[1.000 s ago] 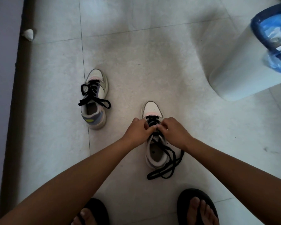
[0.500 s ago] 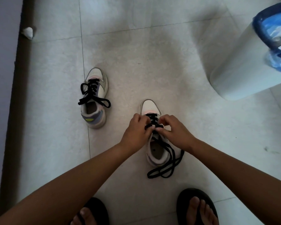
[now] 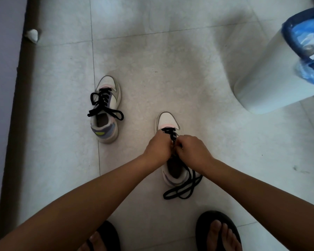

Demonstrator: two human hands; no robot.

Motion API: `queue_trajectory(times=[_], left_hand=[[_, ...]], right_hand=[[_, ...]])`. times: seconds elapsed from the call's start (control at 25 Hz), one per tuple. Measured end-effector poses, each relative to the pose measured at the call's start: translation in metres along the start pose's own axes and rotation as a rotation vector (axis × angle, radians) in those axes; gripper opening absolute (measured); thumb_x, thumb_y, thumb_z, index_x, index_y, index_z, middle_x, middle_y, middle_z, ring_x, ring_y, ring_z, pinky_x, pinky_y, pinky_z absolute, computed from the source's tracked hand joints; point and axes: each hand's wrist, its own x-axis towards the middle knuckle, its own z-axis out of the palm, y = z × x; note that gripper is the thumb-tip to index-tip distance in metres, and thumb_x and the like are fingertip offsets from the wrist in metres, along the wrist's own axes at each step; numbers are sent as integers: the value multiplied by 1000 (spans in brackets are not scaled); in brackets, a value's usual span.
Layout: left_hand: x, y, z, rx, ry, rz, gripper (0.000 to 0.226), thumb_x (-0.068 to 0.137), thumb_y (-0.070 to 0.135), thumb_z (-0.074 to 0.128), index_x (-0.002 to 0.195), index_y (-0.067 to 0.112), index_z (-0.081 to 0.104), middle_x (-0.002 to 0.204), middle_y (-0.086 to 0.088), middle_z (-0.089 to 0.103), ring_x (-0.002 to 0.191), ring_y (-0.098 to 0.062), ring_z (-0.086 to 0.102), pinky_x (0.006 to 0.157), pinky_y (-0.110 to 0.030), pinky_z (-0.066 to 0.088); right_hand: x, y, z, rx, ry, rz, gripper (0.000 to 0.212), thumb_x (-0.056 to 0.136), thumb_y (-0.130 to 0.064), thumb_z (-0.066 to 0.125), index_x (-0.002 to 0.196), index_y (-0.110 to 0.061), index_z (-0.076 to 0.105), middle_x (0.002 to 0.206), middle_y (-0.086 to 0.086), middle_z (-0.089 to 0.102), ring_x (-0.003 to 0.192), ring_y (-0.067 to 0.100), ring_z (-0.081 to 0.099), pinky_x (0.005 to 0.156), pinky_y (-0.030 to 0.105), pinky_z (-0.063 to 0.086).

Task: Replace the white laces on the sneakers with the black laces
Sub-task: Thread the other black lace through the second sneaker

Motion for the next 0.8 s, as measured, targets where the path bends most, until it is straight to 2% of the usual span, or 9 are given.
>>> queue_trajectory(times=[0.08,0.16,0.28,0.32,0.48,0.56,0.64,0.72,0.8], left_hand=[[-5,-4,0,-56,9,-19,17,91,3,49,88,-4,64,89,-19,50,87,-31,60,67,-24,37],[-12,-15,-2,-114,65,-16,11,92,4,49,94,1,60,100,-9,43,89,-22,54,73,-20,37],[-23,-30,-4,-281,151,-8,9,95,4,46,92,6,54,102,-2,38,87,-14,47,75,-13,32],[-26,-33,-1,-343,164,-47,10,95,4,45,90,9,52,103,-4,39,85,-12,46,74,-11,32],[-26,-35,4,-435,163,-206,6,97,17,47,93,14,52,108,-2,42,82,-5,46,75,-10,32],[-20,-35,-3,-347,112,-139,13,95,29,52,97,16,54,102,2,45,83,-7,50,74,-19,36],[-13,-33,-7,-171,63,-45,14,93,30,55,89,17,51,93,1,50,83,-15,53,70,-24,38],[-9,-33,-8,-250,60,-104,15,94,20,52,82,14,46,90,-8,57,81,-23,55,70,-32,45],[-10,-41,-12,-582,119,-311,17,96,13,49,79,11,45,89,-14,58,76,-24,58,72,-39,55]], right_hand=[[0,4,1,120,13,56,12,90,-14,55,82,-8,61,82,4,61,76,19,57,65,27,43],[0,15,1,325,13,148,19,90,-14,58,71,-13,59,73,-2,58,71,12,58,64,19,45],[-10,28,10,942,22,309,14,93,-3,53,79,-4,55,86,9,58,83,17,64,73,20,56],[-13,27,15,1042,18,325,12,93,0,51,81,-2,54,88,11,57,84,18,64,72,18,56],[-5,24,17,840,-17,221,13,93,-11,55,81,-15,53,92,8,56,84,17,61,69,21,56],[3,22,9,569,-36,131,9,91,-25,59,84,-23,54,92,1,58,83,13,61,71,26,53],[5,19,10,402,-45,65,15,90,-26,61,77,-28,53,87,-6,56,82,13,60,70,25,48],[7,18,12,491,-36,127,20,90,-17,60,72,-22,54,80,-4,58,82,19,63,74,29,52],[4,25,11,749,-27,262,18,91,-10,58,74,-12,57,78,2,60,80,22,64,75,32,58]])
